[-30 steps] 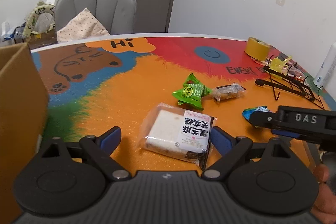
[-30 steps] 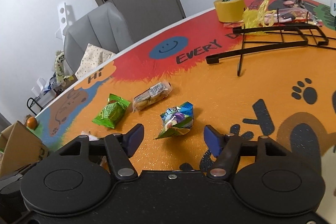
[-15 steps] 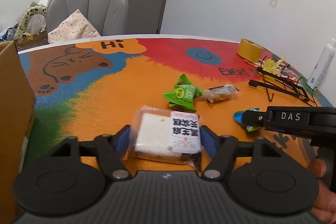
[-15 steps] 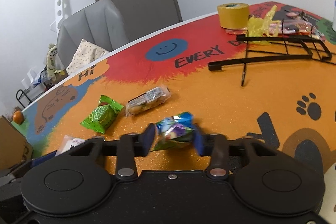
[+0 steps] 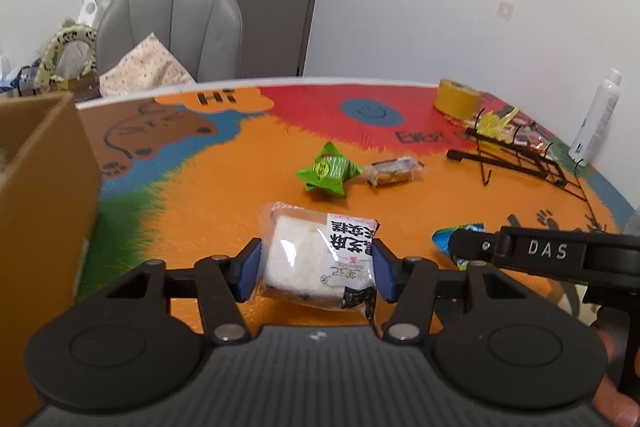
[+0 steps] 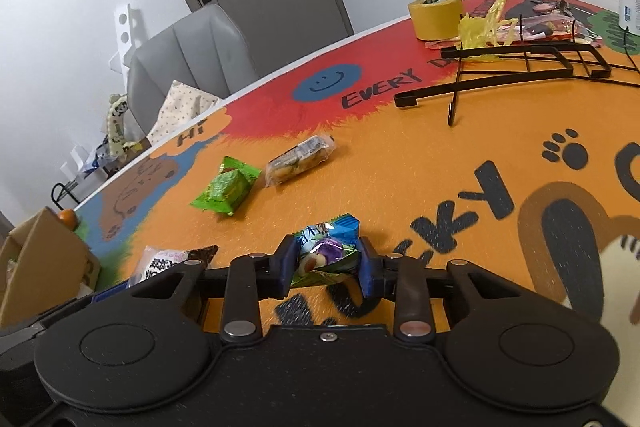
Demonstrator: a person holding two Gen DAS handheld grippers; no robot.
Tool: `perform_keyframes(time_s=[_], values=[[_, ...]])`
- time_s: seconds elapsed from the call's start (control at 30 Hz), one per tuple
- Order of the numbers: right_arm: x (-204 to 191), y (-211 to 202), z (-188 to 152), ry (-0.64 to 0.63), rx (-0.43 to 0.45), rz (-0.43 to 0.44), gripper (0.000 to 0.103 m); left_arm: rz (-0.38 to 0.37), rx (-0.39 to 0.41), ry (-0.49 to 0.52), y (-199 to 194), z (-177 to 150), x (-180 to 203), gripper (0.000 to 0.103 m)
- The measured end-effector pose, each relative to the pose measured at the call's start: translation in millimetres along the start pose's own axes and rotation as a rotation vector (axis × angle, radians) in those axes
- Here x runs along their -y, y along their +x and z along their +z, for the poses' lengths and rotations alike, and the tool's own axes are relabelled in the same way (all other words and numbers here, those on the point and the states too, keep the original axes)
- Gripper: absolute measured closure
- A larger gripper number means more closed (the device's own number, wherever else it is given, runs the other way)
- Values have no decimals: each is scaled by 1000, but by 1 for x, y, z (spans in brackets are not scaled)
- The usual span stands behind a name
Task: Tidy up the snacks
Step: 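Grasp the white bread packet with left gripper while right grasps blue candy, then carry the white bread packet and blue candy over the cardboard box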
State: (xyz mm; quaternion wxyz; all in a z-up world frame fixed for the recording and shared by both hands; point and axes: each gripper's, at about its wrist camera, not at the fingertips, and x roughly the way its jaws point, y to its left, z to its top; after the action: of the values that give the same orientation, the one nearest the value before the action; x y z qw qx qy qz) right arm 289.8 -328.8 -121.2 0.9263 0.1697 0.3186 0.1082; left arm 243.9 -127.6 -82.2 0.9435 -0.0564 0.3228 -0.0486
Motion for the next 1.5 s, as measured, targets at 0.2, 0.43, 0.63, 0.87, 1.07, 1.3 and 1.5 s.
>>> perform_keyframes(time_s=[0.2,0.43,0.63,0.87,1.07,1.3,1.5], values=[[-13,-22,-5,-19,37,24,73,0,50,-4,-31,-1,-5,48],[-33,-44,-10,-46,73,41,73,6,95,-26,-60,-3,-19,48],[-48,-56,-16,-67,91,49,73,4,131,-42,-82,-5,-32,48],[-69,-67,-22,-102,103,58,73,14,170,-77,-103,-6,-51,48],[-90,-69,-24,-139,106,79,73,37,202,-107,-119,-5,-70,48],[-117,-67,-27,-181,95,110,73,73,238,-155,-134,-3,-94,48],[-149,-70,-27,-242,102,129,73,89,263,-210,-146,-5,-126,48]])
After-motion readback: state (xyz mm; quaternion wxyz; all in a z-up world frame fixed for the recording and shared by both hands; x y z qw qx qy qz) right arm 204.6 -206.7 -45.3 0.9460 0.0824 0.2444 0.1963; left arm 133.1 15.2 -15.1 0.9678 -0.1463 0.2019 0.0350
